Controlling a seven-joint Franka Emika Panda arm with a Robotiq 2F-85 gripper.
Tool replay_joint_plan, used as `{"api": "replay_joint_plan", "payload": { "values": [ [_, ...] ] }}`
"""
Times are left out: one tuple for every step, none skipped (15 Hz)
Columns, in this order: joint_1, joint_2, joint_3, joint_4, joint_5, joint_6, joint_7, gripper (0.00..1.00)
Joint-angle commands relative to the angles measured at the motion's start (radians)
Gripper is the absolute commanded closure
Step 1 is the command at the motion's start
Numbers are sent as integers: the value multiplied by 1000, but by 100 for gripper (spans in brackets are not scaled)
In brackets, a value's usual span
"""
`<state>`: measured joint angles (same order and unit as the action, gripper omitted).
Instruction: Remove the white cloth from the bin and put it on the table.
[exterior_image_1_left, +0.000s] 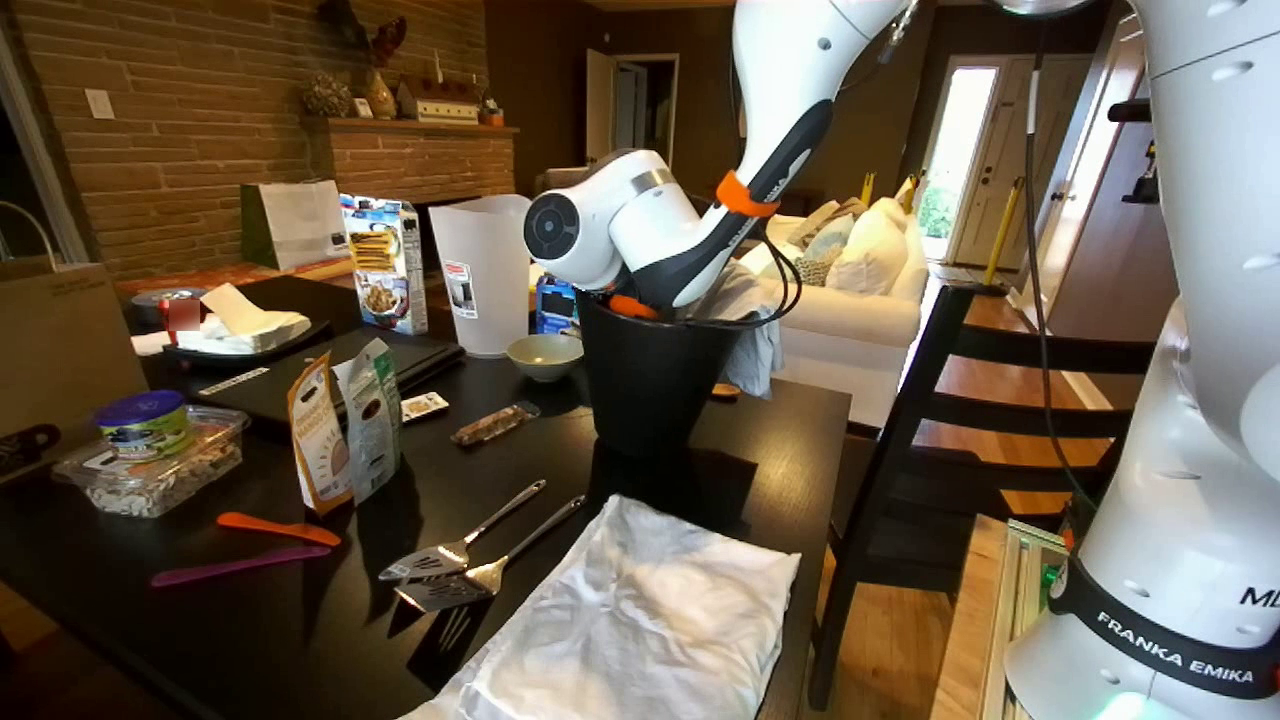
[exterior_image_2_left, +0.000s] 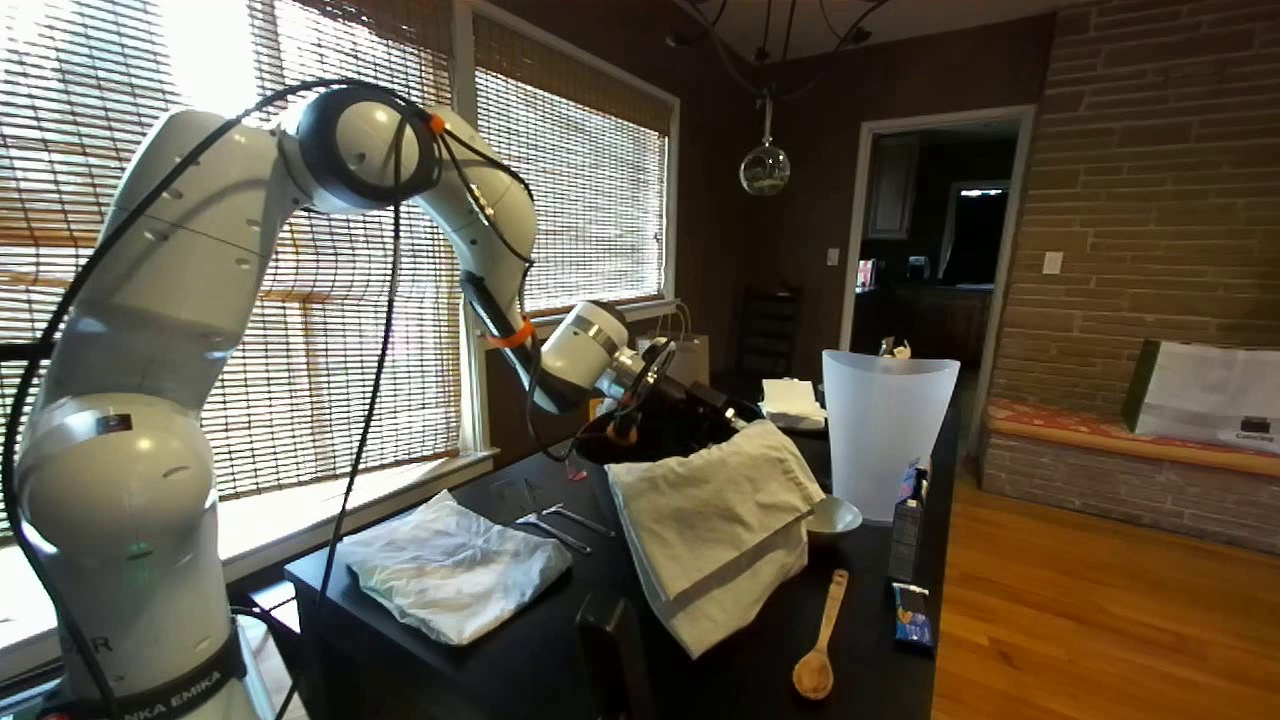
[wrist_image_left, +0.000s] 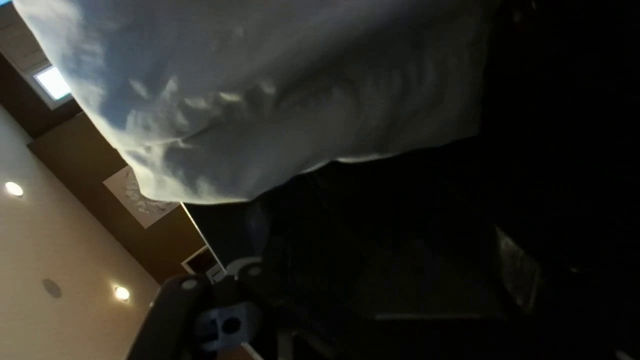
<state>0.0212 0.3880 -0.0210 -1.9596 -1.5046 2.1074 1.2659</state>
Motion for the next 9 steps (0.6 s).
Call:
{"api": "replay_joint_plan", "payload": {
  "values": [
    [-18,31,5,29,17,-24,-8,0],
    [-23,34,5,36,18,-22,-12,0],
    [-26,36,4,41,16,-19,-11,0],
    [-31,38,5,47,22,-16,-16,0],
    [-33,35,6,52,30,-16,-20,0],
    [-35,31,8,57,39,-15,-24,0],
    [-35,25,10,64,48,-17,-30,0],
    [-34,21,10,69,49,-20,-30,0],
    [-31,17,10,75,48,-25,-27,0]
  ]
}}
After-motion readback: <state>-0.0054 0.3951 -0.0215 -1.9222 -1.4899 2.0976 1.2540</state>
